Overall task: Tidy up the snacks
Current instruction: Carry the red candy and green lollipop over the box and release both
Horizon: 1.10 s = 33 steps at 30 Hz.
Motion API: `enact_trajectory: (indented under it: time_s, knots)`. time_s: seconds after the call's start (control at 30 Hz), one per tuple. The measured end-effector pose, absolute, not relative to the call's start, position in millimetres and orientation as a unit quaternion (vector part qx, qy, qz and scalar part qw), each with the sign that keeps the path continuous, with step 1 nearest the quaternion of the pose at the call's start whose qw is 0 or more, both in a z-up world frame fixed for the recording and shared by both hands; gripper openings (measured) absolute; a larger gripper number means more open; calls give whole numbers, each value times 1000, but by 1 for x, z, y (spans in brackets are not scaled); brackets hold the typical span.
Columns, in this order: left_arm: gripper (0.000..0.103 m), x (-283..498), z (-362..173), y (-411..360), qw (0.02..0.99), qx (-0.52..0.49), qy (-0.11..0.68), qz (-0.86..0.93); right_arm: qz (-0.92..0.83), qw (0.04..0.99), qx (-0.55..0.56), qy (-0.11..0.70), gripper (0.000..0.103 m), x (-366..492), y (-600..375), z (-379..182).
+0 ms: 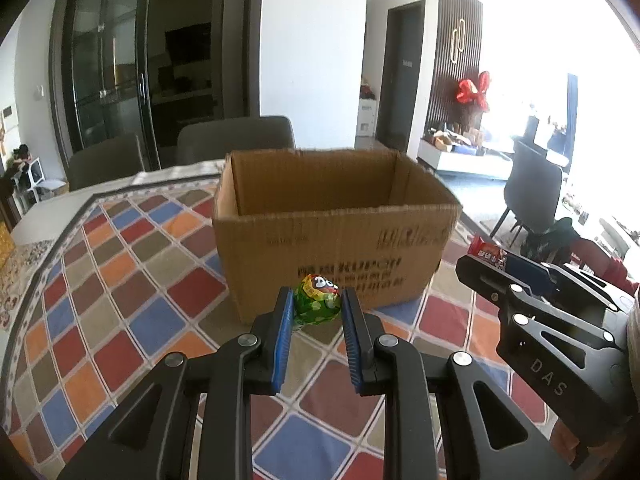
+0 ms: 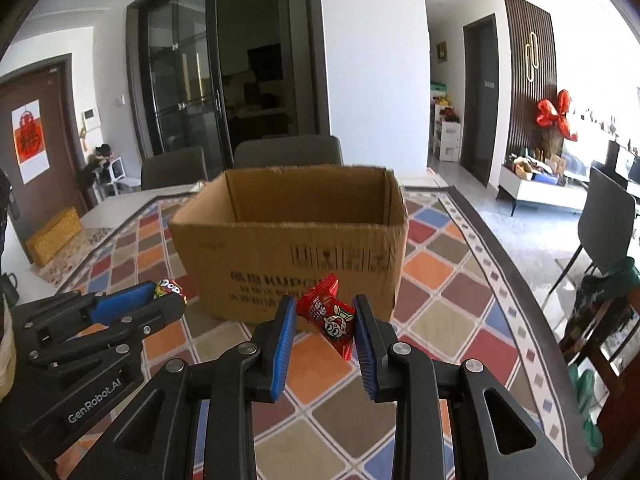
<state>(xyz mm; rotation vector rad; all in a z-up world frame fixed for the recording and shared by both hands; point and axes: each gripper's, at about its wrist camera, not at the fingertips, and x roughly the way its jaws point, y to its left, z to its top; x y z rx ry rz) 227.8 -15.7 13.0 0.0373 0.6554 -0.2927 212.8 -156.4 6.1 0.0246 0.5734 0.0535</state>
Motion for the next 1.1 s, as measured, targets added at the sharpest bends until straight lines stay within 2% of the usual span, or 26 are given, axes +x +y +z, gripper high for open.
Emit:
enact_trajectory:
  time_s: [0.7, 1.1]
  knots:
    - [25, 285, 73, -17, 950, 31, 281, -133, 21, 975, -2, 223, 30, 266, -159, 70]
    - [25, 333, 93, -17, 945, 30, 298, -135, 37, 967, 5, 253, 30, 311, -166, 88]
